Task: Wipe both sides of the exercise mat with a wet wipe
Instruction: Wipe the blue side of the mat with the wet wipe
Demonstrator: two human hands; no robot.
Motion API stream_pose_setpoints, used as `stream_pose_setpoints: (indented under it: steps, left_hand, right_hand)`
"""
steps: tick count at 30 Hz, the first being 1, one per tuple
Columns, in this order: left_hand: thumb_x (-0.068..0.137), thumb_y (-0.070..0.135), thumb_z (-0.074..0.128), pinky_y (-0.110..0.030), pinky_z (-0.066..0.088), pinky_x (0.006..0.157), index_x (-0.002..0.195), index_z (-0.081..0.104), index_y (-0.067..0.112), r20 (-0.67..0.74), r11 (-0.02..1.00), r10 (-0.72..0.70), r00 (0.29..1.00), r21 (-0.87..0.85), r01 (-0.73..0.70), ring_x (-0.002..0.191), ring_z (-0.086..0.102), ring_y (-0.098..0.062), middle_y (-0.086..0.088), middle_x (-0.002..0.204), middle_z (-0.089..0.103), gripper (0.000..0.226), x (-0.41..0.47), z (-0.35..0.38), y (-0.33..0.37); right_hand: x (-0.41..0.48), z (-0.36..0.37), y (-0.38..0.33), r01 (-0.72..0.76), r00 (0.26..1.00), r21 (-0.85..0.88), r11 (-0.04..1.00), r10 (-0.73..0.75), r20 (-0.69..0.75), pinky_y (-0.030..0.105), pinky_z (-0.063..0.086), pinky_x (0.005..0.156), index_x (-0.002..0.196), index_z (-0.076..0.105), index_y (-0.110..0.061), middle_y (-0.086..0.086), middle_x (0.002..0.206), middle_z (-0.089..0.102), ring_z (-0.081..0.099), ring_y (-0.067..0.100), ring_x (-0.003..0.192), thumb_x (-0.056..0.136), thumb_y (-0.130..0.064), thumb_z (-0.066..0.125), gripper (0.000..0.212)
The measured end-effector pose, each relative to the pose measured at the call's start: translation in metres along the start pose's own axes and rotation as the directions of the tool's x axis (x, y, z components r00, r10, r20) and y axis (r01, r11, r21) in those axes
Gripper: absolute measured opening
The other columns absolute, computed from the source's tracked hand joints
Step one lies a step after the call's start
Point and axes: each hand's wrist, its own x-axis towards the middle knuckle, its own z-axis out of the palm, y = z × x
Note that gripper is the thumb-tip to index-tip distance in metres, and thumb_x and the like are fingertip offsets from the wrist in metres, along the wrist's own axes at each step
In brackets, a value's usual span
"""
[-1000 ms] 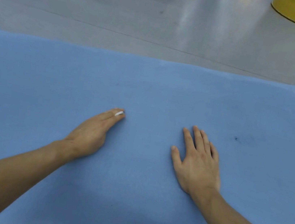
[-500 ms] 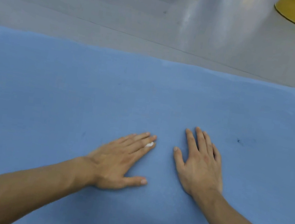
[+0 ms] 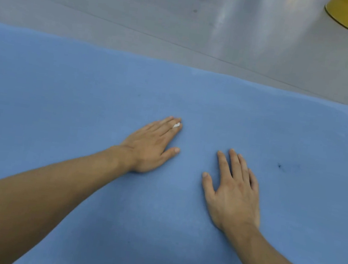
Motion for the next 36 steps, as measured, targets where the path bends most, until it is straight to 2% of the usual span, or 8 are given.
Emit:
stream_pose_setpoints:
  steps: [3,9,15,19,24,29,32,36]
  left_hand:
    - [0.099,0.068,0.017,-0.028,-0.006,0.126,0.164,0.002,0.016,0.012,0.999,-0.008,1.0,0.033,0.008,0.157,-0.007,-0.01,0.005,0.171,-0.005,0.084,0.011,-0.004,0.001]
    - [0.1,0.072,0.025,-0.033,-0.004,0.127,0.164,0.003,0.015,0.086,0.944,0.318,0.944,0.062,-0.324,0.156,-0.012,-0.011,0.002,0.171,-0.005,0.088,-0.071,-0.002,0.016]
    - [0.103,0.067,0.03,-0.036,0.001,0.126,0.164,0.011,0.015,0.08,0.919,0.375,0.924,0.1,-0.382,0.158,-0.004,-0.015,0.003,0.172,0.002,0.082,-0.113,0.002,0.019]
    - [0.103,0.065,0.018,-0.031,-0.004,0.126,0.164,0.005,0.02,0.054,0.961,0.267,0.962,0.057,-0.27,0.156,-0.012,-0.008,0.007,0.171,-0.003,0.077,-0.056,0.004,0.017]
    - [0.091,0.071,0.003,-0.026,-0.008,0.124,0.164,0.004,0.019,-0.005,0.996,0.085,0.996,0.022,-0.085,0.156,-0.007,-0.009,0.005,0.172,0.0,0.09,0.037,0.001,0.007]
    - [0.099,0.069,0.02,-0.03,0.0,0.127,0.164,0.006,0.017,-0.001,0.999,0.037,0.999,0.037,-0.036,0.157,-0.001,-0.011,0.004,0.172,0.001,0.084,0.095,-0.007,-0.002]
    - [0.093,0.074,0.012,-0.029,0.001,0.127,0.164,0.005,0.019,0.013,0.983,0.174,0.985,0.056,-0.175,0.157,-0.002,-0.009,0.004,0.172,0.001,0.09,0.09,-0.01,-0.007]
    - [0.1,0.071,0.017,-0.033,-0.001,0.128,0.164,0.0,0.02,0.111,0.894,0.422,0.9,0.117,-0.433,0.156,-0.012,-0.007,0.008,0.171,-0.007,0.084,0.037,-0.01,-0.001]
  right_hand:
    - [0.0,0.001,0.0,0.003,1.0,0.013,1.0,-0.003,-0.008,0.039,0.014,0.125,0.16,0.024,-0.031,-0.004,0.169,0.015,0.009,0.016,0.156,0.092,-0.066,0.015,0.077]
    - [0.0,0.001,0.001,0.005,1.0,0.014,1.0,-0.004,-0.025,0.041,0.018,0.124,0.159,0.029,-0.029,-0.001,0.168,0.021,0.015,0.018,0.155,0.092,-0.066,0.017,0.077]
    - [0.001,0.001,0.0,0.006,1.0,0.007,1.0,-0.006,-0.014,0.041,0.016,0.125,0.16,0.026,-0.029,-0.002,0.169,0.018,0.012,0.017,0.156,0.092,-0.066,0.014,0.078]
    - [0.0,0.001,-0.001,0.001,1.0,0.009,1.0,-0.001,-0.013,0.041,0.016,0.124,0.159,0.028,-0.029,-0.001,0.168,0.019,0.014,0.018,0.155,0.091,-0.065,0.016,0.078]
    - [0.001,0.0,-0.001,0.008,1.0,0.023,1.0,-0.008,-0.003,0.041,0.015,0.124,0.16,0.027,-0.029,-0.001,0.169,0.018,0.012,0.018,0.156,0.092,-0.064,0.018,0.077]
    - [0.001,0.001,0.001,0.013,1.0,0.05,0.999,-0.011,-0.025,0.041,0.014,0.124,0.159,0.028,-0.029,-0.001,0.169,0.018,0.011,0.017,0.156,0.093,-0.063,0.023,0.074]
    - [0.001,0.003,0.003,0.016,1.0,0.07,0.997,-0.014,-0.028,0.041,0.014,0.124,0.159,0.029,-0.029,0.0,0.169,0.019,0.011,0.018,0.155,0.094,-0.062,0.027,0.073]
    - [0.0,0.003,0.004,0.024,1.0,0.047,0.999,-0.023,-0.004,0.04,0.011,0.125,0.161,0.022,-0.031,-0.002,0.17,0.012,0.006,0.016,0.156,0.096,-0.062,0.022,0.072]
